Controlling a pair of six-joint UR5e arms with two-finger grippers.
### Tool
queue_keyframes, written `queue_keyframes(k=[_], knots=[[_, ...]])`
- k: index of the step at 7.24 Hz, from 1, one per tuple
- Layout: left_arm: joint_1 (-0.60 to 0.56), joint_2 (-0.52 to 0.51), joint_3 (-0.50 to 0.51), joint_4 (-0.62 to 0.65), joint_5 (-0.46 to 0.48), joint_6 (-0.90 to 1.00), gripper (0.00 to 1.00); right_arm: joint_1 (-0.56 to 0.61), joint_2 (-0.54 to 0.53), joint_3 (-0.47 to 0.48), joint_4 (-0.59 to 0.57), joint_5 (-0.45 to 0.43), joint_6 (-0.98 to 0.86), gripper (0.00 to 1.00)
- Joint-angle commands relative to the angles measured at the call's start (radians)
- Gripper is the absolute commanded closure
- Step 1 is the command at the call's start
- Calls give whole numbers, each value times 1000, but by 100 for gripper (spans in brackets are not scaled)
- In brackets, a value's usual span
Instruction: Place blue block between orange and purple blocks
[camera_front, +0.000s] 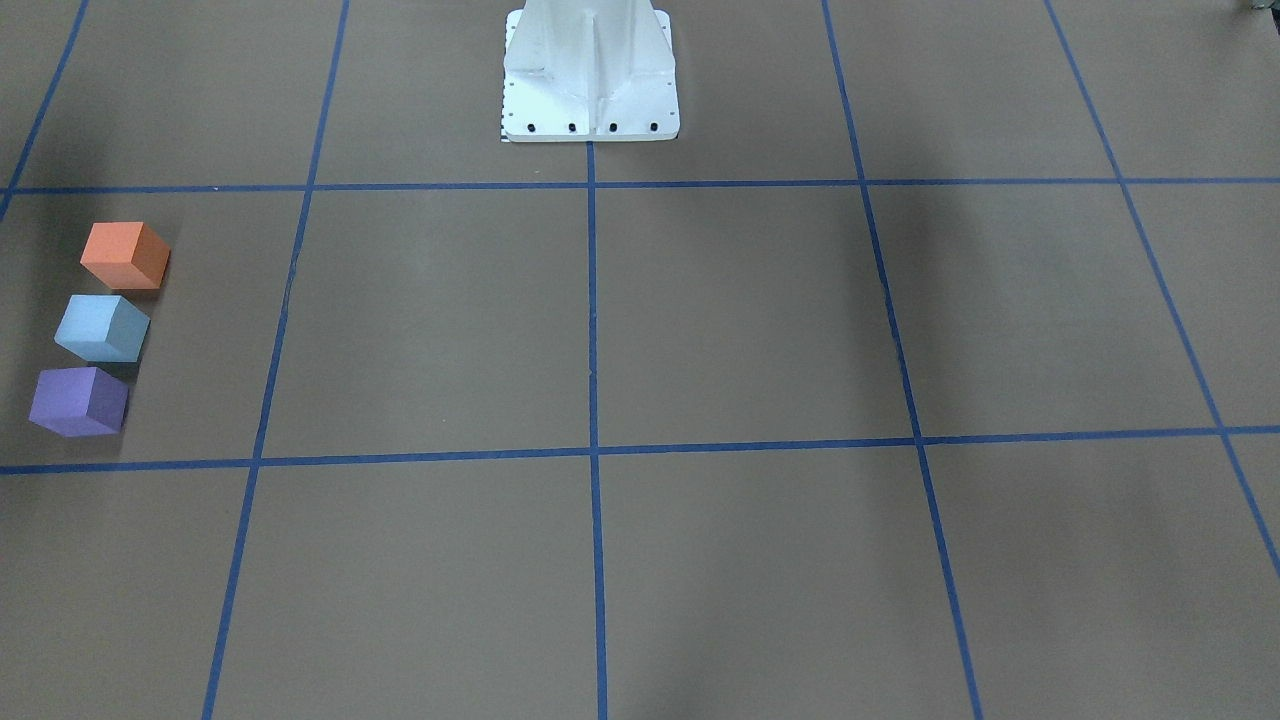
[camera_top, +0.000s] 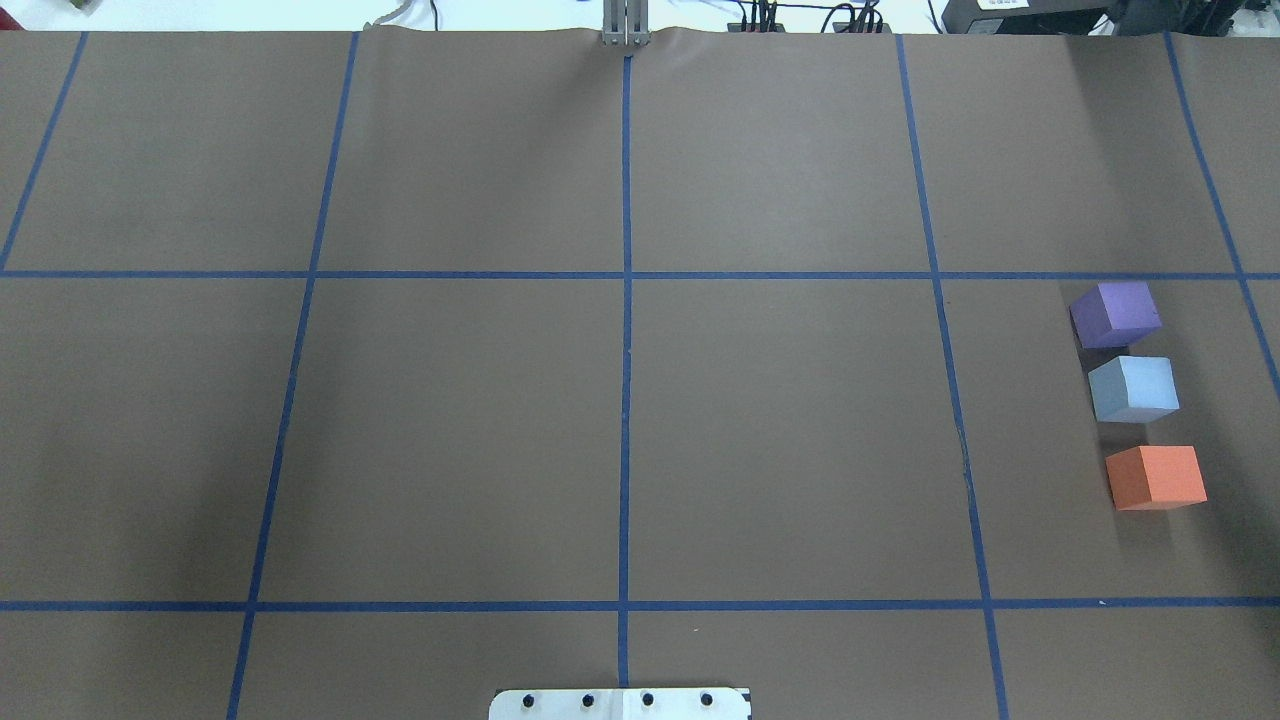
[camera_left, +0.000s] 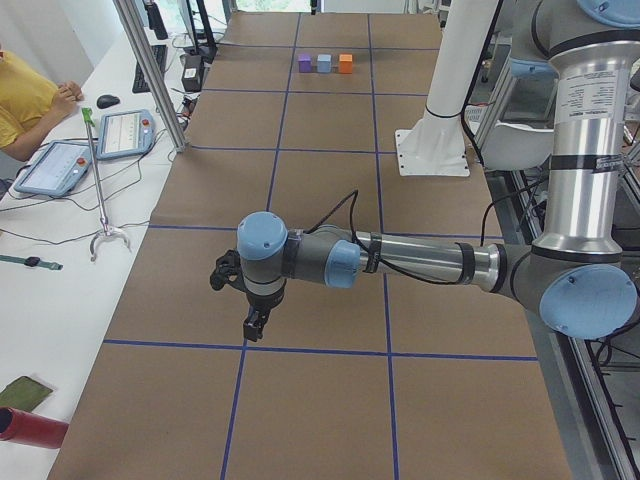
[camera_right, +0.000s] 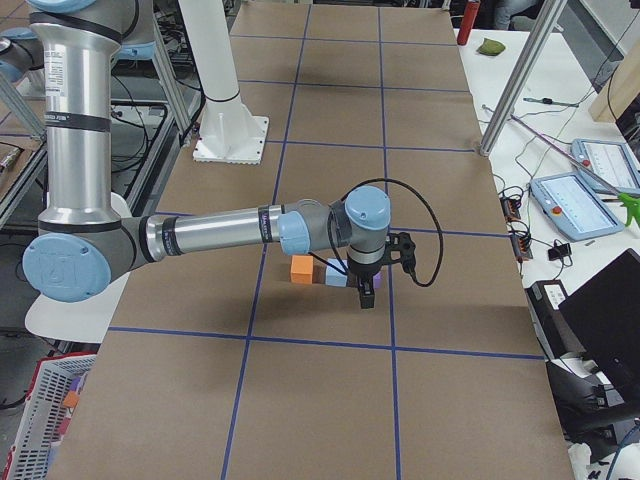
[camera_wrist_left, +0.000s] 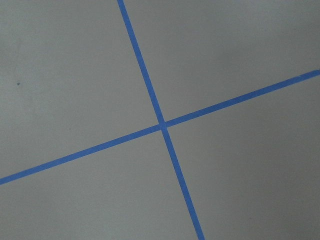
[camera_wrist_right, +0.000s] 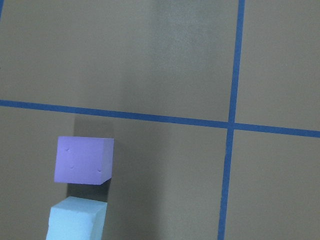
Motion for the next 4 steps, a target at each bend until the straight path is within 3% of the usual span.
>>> queue_keyframes(k=[1,4], knots=[[-2,5,16,-2,-4,1,1,17,-13,7,-55,4,-67,0],[-2,8,16,-3,-5,2,1,60,-18,8,-54,-5,-72,0]])
